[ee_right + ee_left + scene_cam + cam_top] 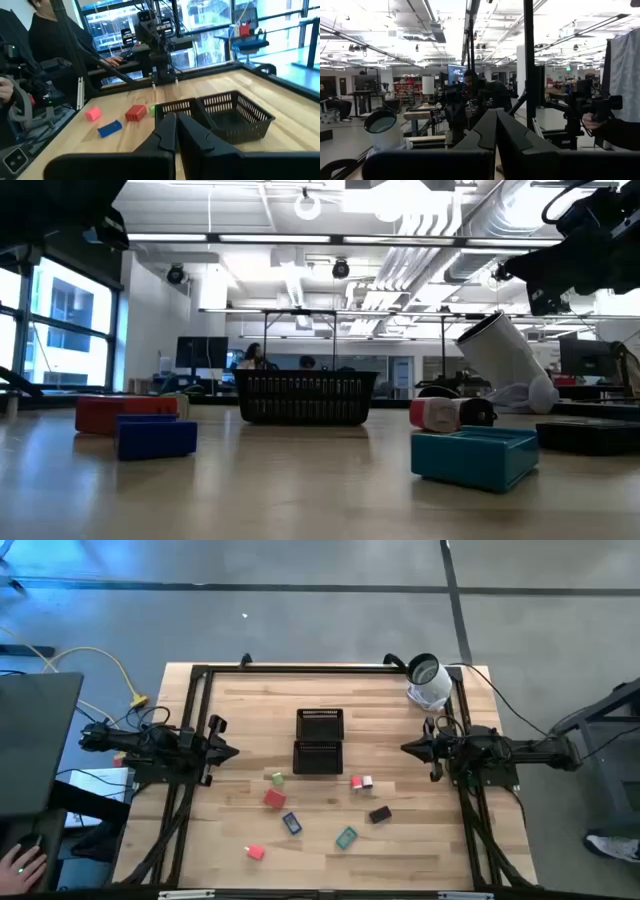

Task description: Pick & Place Office items

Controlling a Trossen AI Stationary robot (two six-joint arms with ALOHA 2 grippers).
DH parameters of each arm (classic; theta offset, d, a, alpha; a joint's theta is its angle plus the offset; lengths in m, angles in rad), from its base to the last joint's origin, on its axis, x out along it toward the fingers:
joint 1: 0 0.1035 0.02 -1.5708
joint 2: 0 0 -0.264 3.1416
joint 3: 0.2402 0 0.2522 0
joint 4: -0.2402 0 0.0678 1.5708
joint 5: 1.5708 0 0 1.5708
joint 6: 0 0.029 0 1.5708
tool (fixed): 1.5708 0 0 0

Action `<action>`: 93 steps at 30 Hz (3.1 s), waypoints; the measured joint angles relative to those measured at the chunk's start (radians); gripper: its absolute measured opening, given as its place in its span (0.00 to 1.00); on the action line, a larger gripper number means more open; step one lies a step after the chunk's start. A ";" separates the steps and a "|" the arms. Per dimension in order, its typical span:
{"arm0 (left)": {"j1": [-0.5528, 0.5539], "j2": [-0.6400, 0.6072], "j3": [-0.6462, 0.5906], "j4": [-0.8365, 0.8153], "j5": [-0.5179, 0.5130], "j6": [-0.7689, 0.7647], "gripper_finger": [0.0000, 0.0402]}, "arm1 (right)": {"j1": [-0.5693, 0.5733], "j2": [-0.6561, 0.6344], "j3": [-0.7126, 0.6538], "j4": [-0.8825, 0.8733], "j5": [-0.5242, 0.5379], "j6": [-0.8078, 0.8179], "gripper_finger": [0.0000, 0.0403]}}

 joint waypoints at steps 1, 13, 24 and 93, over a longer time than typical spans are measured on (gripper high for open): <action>0.000 0.000 0.000 0.000 0.000 0.000 0.00 | 0.000 0.004 0.000 0.000 0.000 0.001 0.01; 0.000 0.000 0.000 0.000 0.000 0.009 0.00 | 0.000 0.161 0.000 0.091 0.056 0.001 0.01; 0.000 0.000 0.000 0.006 -0.008 0.028 0.00 | 0.000 0.375 0.000 0.424 0.063 0.028 0.01; 0.032 0.750 0.215 0.179 0.057 -0.099 0.12 | 0.002 1.267 0.748 -0.180 -0.556 0.292 0.49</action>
